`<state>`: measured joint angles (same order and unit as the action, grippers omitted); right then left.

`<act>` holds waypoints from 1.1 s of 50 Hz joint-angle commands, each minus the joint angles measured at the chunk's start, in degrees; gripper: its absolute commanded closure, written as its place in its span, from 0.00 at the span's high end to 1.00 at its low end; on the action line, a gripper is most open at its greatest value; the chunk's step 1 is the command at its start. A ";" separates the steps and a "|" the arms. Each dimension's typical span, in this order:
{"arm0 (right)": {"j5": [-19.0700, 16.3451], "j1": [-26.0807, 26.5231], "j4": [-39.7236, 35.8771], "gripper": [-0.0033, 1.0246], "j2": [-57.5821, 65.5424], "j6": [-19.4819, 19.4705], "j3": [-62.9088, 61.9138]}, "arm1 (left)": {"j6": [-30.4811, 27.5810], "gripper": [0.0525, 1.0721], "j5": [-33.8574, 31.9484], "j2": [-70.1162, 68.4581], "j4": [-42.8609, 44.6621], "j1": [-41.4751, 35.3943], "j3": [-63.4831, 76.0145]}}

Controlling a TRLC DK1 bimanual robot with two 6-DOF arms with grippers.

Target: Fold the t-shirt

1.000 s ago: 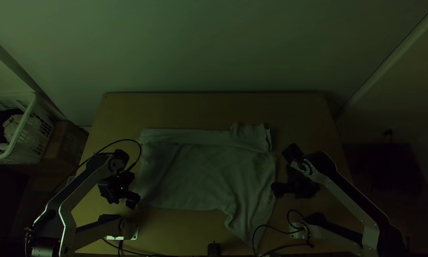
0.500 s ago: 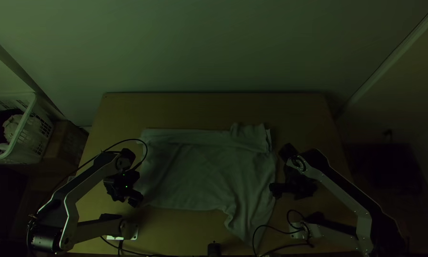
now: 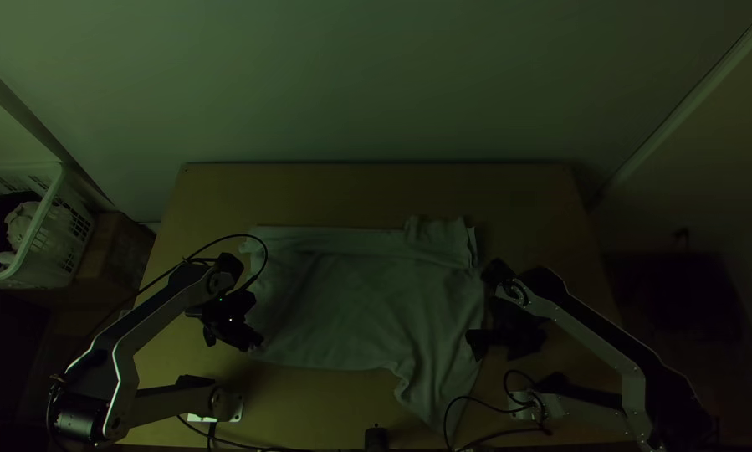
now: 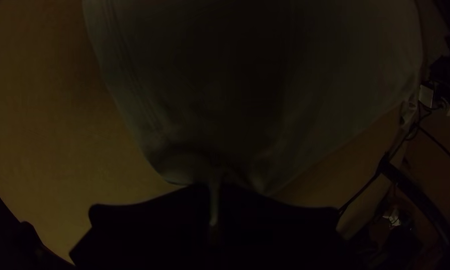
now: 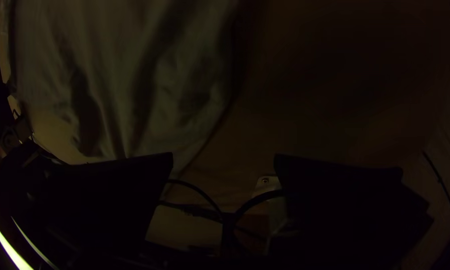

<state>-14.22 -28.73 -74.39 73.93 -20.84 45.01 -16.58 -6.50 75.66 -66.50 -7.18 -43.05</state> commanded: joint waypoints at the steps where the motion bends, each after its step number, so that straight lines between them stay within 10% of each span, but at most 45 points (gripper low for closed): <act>1: -0.90 -3.00 0.39 0.90 1.30 -1.40 -2.12 | -1.26 0.03 -0.88 1.33 -0.65 0.32 -1.25; 37: -4.33 -9.06 7.68 0.71 11.76 -1.84 -3.97 | -3.81 0.03 -1.14 1.51 -1.26 4.46 -2.57; 47: -1.69 -12.23 15.06 0.03 9.39 -5.09 -5.55 | -4.08 0.03 -1.14 2.13 -1.44 4.89 -4.24; 55: -1.25 -12.58 15.94 0.03 7.28 -5.70 -6.08 | -4.16 0.03 -1.14 2.21 -1.70 5.16 -4.85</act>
<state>-16.10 -40.86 -62.33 81.95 -25.32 40.71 -19.55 -6.94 77.12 -66.89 -2.52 -46.96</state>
